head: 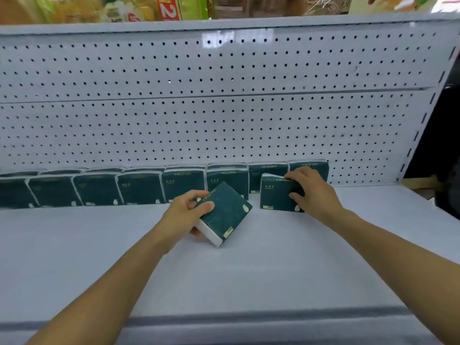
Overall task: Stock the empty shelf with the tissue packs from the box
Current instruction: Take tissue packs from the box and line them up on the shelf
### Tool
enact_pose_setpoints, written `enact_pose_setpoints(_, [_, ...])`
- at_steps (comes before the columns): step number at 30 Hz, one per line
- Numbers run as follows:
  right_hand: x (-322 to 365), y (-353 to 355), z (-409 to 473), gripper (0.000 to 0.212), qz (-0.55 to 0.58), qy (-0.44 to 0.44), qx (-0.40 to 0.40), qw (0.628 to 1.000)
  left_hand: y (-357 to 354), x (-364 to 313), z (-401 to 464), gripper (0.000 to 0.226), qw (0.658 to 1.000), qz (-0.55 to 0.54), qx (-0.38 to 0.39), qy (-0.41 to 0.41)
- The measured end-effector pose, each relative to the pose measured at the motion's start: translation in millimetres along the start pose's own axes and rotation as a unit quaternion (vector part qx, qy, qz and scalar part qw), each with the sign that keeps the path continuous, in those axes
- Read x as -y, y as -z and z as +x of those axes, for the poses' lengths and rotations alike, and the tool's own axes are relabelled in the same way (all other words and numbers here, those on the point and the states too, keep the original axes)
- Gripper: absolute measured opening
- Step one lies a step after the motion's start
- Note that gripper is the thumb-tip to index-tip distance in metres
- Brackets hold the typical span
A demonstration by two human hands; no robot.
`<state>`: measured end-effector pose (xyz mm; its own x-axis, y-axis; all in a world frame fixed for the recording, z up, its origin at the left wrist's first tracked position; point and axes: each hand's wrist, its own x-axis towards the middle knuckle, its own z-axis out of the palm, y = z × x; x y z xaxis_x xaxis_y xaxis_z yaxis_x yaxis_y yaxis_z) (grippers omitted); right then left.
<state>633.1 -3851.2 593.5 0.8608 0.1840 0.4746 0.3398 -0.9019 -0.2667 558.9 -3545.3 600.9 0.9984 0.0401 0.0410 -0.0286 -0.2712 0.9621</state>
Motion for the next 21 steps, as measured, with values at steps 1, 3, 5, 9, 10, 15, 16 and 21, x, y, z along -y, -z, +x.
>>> enact_pose_setpoints(1, [-2.0,-4.8,6.1,0.046,-0.002,0.008,-0.002,1.000,-0.8,-0.1,6.2,0.019,1.000,-0.001,0.005,0.000])
enact_pose_setpoints(3, [-4.2,-13.7,15.9,0.047,-0.007,0.014,-0.006,1.000,-1.7,0.0,16.0,0.017,1.000,0.001,0.015,0.002])
enact_pose_setpoints(5, [-4.9,-21.8,23.7,0.048,-0.008,0.018,-0.012,1.000,-1.7,1.7,24.2,0.017,1.000,-0.003,0.020,0.006])
enact_pose_setpoints(9, [-3.3,-33.0,35.9,0.050,-0.031,0.028,-0.013,0.999,-0.7,6.1,34.2,0.016,0.999,-0.023,0.026,0.014])
enact_pose_setpoints(10, [-2.7,-34.7,38.5,0.050,-0.039,0.028,-0.015,0.999,-0.2,7.0,36.0,0.016,0.999,-0.026,0.027,0.017])
enact_pose_setpoints(15, [-1.6,-42.5,46.4,0.049,-0.070,0.030,-0.029,0.997,1.1,7.4,42.1,0.018,0.999,-0.026,0.033,0.018])
enact_pose_setpoints(16, [-1.3,-42.8,46.8,0.049,-0.070,0.033,-0.033,0.996,0.7,6.8,42.2,0.020,0.999,-0.025,0.036,0.017])
enact_pose_setpoints(21, [9.1,-34.1,37.3,0.060,-0.022,0.105,-0.127,0.986,-5.5,1.2,40.6,0.023,0.998,-0.004,0.055,-0.019])
